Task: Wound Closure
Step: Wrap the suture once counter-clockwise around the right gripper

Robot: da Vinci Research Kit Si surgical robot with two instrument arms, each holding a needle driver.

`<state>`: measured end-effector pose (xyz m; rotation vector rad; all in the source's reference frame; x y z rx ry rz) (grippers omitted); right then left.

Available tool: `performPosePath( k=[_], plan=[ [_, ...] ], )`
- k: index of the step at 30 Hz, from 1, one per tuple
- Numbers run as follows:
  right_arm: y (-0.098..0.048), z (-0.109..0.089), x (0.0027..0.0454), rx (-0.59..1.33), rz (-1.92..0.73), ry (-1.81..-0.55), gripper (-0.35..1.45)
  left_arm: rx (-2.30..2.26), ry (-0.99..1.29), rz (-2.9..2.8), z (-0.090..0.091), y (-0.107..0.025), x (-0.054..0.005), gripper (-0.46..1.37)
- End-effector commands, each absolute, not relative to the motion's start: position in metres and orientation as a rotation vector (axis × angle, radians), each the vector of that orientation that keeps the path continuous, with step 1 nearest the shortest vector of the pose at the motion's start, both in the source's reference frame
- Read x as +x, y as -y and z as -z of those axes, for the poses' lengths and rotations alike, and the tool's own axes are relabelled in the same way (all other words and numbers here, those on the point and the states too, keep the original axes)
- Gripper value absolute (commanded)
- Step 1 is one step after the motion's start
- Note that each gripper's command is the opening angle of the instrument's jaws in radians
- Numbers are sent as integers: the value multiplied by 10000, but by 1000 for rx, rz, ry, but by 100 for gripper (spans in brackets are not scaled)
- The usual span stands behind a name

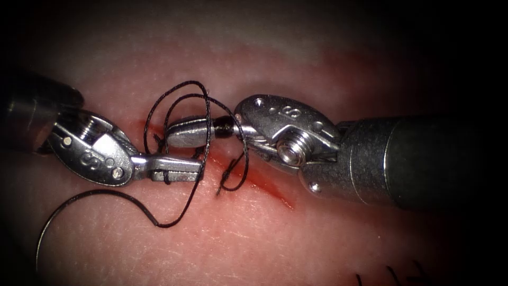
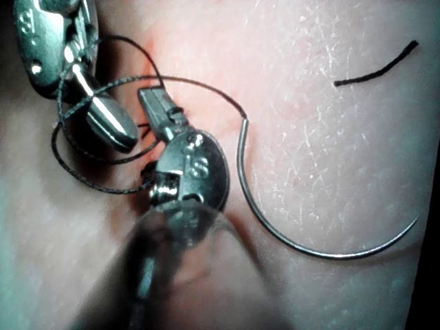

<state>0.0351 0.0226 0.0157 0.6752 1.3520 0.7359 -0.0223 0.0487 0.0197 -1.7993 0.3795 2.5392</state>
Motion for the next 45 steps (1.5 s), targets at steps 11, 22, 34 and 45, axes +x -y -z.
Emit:
performPosePath(
  k=[11, 22, 34, 45],
  plan=[
    [-230, -162, 345, 645, -726, -1352, -35, -1797, -365, -2544, -186, -486, -219, -35],
    [-232, -177, 342, 577, -714, -1281, -35, -1811, -371, -2529, -156, -499, -208, -35],
    [-220, -190, 338, 559, -613, -1101, -35, -1828, -374, -2480, -148, -531, -166, -35],
    [-217, -184, 327, 558, -592, -1052, -35, -1792, -377, -2488, -148, -545, -149, -35]
  ],
)
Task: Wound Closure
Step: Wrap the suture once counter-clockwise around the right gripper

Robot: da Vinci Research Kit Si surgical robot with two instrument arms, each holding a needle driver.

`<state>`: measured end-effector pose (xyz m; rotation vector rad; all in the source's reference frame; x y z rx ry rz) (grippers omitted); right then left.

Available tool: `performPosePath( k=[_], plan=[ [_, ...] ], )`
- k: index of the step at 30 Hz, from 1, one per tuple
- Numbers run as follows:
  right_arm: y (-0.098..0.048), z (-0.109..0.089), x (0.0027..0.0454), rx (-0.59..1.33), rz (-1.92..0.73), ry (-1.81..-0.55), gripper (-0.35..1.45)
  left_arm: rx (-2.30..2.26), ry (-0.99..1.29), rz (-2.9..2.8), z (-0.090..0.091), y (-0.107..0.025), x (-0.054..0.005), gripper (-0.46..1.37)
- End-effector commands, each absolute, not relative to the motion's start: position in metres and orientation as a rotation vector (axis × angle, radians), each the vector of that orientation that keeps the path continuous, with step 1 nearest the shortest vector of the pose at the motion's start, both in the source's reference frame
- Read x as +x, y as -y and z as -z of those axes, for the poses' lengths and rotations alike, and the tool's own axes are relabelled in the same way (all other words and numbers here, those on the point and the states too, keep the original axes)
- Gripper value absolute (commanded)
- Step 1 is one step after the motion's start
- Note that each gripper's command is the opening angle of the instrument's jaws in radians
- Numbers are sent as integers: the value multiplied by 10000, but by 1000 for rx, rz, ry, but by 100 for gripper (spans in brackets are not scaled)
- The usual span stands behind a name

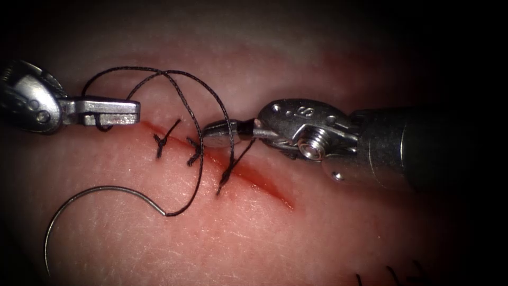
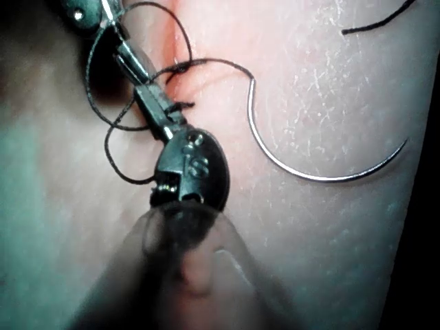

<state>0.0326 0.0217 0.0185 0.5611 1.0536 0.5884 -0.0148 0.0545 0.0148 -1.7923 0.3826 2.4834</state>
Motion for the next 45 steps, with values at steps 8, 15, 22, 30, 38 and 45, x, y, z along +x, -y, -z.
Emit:
performPosePath(
  k=[8, 15, 22, 30, 38, 45],
  plan=[
    [-226, -163, 327, 576, -608, -1141, -35, -1787, -379, -2489, -154, -550, -149, -35],
    [-226, -155, 333, 595, -611, -1185, -35, -1780, -387, -2489, -165, -556, -152, -35],
    [-219, -160, 350, 608, -610, -1301, -35, -1771, -377, -2493, -182, -560, -160, -35],
    [-219, -157, 353, 587, -639, -1385, -35, -1749, -352, -2540, -203, -552, -172, -35],
    [-221, -137, 338, 568, -683, -1466, -35, -1747, -348, -2536, -214, -551, -174, -35],
    [-216, -138, 340, 513, -740, -1619, -35, -1734, -359, -2546, -224, -539, -193, -35]
  ],
)
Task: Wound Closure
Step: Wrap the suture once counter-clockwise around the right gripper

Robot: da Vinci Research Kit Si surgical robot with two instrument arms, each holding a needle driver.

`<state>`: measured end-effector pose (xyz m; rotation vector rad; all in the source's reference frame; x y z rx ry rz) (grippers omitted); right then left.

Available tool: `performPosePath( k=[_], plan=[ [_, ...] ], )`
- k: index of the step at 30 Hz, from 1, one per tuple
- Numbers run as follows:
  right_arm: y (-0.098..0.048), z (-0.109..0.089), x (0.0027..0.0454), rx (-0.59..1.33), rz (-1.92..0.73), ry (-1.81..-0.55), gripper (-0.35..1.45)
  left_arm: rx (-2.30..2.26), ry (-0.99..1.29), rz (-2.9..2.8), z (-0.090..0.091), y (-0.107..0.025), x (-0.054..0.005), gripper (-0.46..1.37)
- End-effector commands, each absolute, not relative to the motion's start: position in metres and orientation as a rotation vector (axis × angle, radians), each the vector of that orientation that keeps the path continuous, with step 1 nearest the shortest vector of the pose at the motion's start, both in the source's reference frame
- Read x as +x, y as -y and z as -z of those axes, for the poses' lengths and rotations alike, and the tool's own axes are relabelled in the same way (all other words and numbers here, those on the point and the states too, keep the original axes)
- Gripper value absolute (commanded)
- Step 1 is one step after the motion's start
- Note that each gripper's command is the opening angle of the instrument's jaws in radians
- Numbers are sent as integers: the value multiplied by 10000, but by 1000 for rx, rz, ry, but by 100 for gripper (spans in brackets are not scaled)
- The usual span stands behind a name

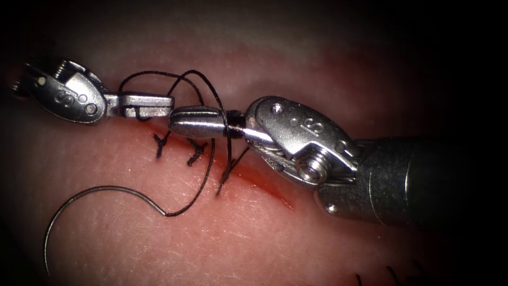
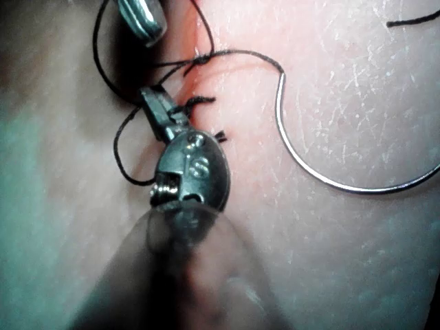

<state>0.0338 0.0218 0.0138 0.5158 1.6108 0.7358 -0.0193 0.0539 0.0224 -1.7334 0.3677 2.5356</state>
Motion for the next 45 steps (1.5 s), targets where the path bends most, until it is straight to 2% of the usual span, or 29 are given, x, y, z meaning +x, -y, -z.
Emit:
performPosePath(
  k=[1, 15, 21, 28, 32, 36, 39, 45],
  plan=[
    [-215, -139, 341, 507, -744, -1623, -35, -1732, -359, -2549, -225, -537, -195, -35],
    [-213, -155, 357, 334, -877, -1642, -35, -1754, -351, -2537, -213, -514, -216, -35],
    [-214, -154, 356, 192, -1007, -1564, -35, -1758, -351, -2536, -200, -503, -218, -35],
    [-206, -152, 352, 203, -1237, -1418, -35, -1761, -352, -2537, -190, -492, -214, -35],
    [-201, -150, 350, 181, -1358, -1380, -16, -1762, -357, -2534, -188, -489, -215, -35],
    [-193, -146, 346, 140, -1515, -1326, 12, -1760, -361, -2535, -186, -485, -217, -35],
    [-186, -145, 341, 118, -1577, -1311, 12, -1760, -364, -2536, -184, -481, -218, -35],
    [-162, -150, 321, 40, -1703, -1218, 30, -1758, -375, -2539, -181, -469, -218, -35]
  ],
)
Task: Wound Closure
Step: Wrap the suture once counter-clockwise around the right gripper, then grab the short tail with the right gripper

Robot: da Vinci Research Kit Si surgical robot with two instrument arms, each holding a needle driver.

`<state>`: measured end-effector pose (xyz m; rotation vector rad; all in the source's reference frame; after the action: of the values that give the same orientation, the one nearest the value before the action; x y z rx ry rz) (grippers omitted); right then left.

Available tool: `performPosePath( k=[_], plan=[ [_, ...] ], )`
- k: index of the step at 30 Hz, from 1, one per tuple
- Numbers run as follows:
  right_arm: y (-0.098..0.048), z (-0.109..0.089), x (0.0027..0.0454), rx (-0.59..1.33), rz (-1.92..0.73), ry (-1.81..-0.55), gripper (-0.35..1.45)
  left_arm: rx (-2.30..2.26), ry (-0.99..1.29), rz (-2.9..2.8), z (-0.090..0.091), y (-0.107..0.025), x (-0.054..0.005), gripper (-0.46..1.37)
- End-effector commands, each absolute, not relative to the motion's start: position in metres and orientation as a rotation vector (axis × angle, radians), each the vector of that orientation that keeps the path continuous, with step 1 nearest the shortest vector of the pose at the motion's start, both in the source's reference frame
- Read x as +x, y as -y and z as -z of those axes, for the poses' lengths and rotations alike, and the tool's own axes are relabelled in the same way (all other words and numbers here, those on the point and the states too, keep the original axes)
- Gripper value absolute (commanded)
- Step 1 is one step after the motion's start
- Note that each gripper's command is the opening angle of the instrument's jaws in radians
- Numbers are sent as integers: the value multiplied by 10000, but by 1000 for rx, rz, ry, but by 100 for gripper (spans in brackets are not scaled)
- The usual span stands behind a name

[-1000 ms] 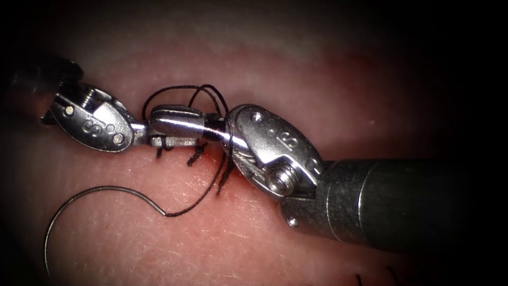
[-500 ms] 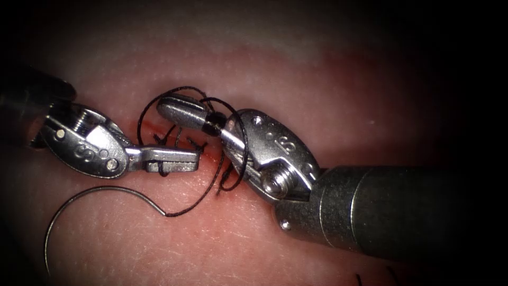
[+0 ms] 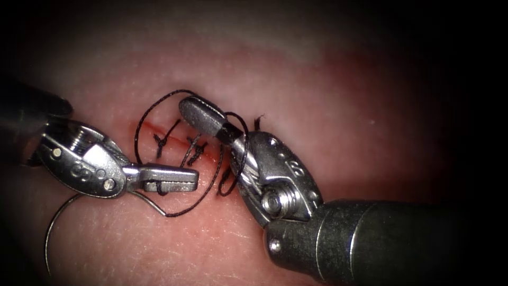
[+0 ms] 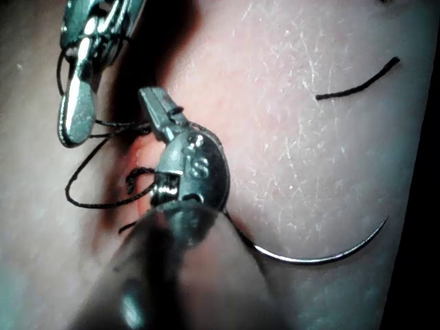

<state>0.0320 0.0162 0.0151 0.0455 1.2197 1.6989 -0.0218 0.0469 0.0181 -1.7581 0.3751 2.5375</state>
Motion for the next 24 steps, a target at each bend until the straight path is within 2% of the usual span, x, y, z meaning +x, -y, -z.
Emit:
performPosePath(
  k=[1, 3, 4, 9, 15, 24],
  plan=[
    [-158, -152, 317, 23, -1722, -1205, 39, -1756, -372, -2536, -180, -466, -219, -35],
    [-152, -156, 312, 2, -1747, -1190, 51, -1755, -376, -2537, -179, -462, -219, -35],
    [-148, -158, 309, -18, -1760, -1180, 63, -1754, -378, -2537, -179, -460, -220, -35],
    [-136, -164, 304, -49, -1836, -1146, 81, -1750, -381, -2536, -177, -451, -221, -35],
    [-122, -172, 295, -70, -1962, -1098, 87, -1745, -390, -2539, -173, -442, -222, -35],
    [-104, -206, 272, -74, -2098, -1003, 84, -1738, -388, -2537, -167, -436, -223, -35]
  ],
)
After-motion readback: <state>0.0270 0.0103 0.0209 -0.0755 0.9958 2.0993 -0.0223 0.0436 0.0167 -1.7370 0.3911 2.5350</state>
